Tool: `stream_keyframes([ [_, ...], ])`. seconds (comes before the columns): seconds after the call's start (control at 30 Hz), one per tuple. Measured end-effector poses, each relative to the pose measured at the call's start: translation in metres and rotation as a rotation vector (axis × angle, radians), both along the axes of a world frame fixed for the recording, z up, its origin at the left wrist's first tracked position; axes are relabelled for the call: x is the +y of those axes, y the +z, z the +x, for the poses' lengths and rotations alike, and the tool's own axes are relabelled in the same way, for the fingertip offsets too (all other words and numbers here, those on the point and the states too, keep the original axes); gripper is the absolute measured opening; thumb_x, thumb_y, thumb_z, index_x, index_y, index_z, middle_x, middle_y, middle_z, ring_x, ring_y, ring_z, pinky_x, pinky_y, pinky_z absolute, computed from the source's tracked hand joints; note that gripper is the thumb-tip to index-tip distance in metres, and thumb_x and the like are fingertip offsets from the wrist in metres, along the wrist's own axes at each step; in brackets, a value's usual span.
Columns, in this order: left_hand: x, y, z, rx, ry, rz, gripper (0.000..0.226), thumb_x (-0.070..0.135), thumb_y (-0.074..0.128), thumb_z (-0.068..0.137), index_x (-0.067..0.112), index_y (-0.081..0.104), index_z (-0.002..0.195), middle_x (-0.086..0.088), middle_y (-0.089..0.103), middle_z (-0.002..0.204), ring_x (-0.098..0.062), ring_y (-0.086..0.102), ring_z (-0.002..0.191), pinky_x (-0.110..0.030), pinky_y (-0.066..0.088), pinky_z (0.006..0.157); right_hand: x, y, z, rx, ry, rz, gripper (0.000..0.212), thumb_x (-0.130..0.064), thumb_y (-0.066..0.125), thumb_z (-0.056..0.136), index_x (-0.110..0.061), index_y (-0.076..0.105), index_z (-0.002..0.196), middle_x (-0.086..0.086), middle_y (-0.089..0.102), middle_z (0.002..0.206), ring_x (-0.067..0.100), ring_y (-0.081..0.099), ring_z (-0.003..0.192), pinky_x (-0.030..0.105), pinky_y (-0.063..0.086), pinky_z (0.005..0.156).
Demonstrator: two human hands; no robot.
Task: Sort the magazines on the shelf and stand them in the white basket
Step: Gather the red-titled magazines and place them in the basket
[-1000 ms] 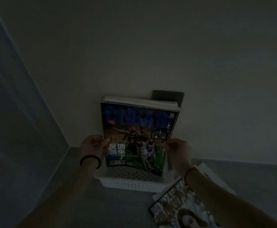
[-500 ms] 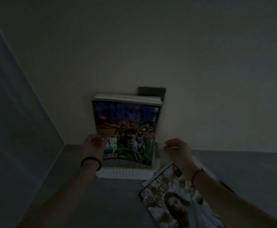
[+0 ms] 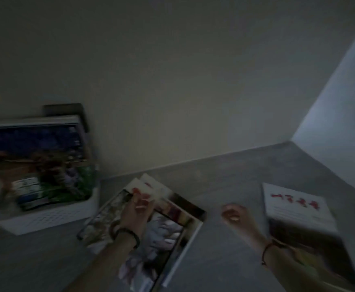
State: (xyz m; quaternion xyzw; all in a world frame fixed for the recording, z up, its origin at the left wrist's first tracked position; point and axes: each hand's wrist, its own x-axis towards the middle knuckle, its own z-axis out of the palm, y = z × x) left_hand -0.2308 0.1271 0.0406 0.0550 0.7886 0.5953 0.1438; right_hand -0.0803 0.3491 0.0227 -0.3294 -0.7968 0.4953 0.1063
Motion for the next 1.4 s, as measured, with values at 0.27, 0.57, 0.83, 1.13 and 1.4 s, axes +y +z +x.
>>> stream_keyframes([
  [0.27, 0.155, -0.042, 0.101, -0.346, -0.308, 0.030, 0.021, 0.000, 0.055, 0.086, 0.004, 0.055, 0.107, -0.007, 0.057, 0.087, -0.018, 0.053, 0.077, -0.010, 0.047, 0.052, 0.113, -0.020, 0.115, -0.201, -0.174, 0.081, 0.024, -0.005, 0.065, 0.079, -0.006, 0.059, 0.102, 0.010, 0.065, 0.105, 0.019, 0.060, 0.097, 0.027, 0.047, 0.086],
  [0.57, 0.267, -0.071, 0.183, -0.546, -0.439, -0.036, 0.027, 0.008, 0.049, 0.092, -0.016, 0.057, 0.102, -0.034, 0.062, 0.090, -0.029, 0.059, 0.088, -0.037, 0.046, 0.078, 0.158, -0.060, 0.176, -0.591, 0.117, 0.415, 0.074, -0.052, 0.044, 0.087, -0.027, 0.005, 0.145, 0.005, -0.001, 0.158, 0.021, 0.000, 0.145, 0.043, 0.009, 0.117],
  [0.83, 0.303, -0.076, 0.196, -0.397, -0.539, -0.181, 0.056, 0.019, 0.041, 0.095, 0.006, 0.016, 0.144, -0.011, 0.021, 0.154, -0.026, 0.026, 0.140, -0.032, 0.024, 0.116, 0.152, -0.064, 0.182, -0.369, 0.057, 0.795, 0.062, -0.057, -0.001, 0.088, -0.030, 0.004, 0.144, -0.003, 0.014, 0.156, 0.010, -0.019, 0.139, 0.031, 0.027, 0.105],
  [1.13, 0.251, -0.024, 0.149, -0.018, -0.289, 0.114, 0.027, -0.008, 0.047, 0.087, -0.002, 0.057, 0.112, -0.014, 0.062, 0.109, -0.005, 0.058, 0.093, -0.016, 0.044, 0.084, 0.185, -0.037, 0.156, 0.031, -0.281, 0.173, 0.067, -0.006, 0.065, 0.081, -0.005, 0.030, 0.138, 0.017, 0.038, 0.141, 0.029, 0.038, 0.130, 0.037, 0.029, 0.108],
  [1.4, 0.103, 0.047, 0.053, -0.009, -0.015, 0.361, 0.023, -0.007, 0.041, 0.090, 0.004, 0.058, 0.101, 0.004, 0.075, 0.084, -0.010, 0.066, 0.084, -0.025, 0.056, 0.082, 0.123, 0.046, 0.003, 0.230, 0.038, -0.051, 0.035, 0.005, 0.060, 0.081, -0.027, 0.057, 0.067, -0.010, 0.063, 0.067, -0.002, 0.061, 0.057, 0.016, 0.049, 0.054],
])
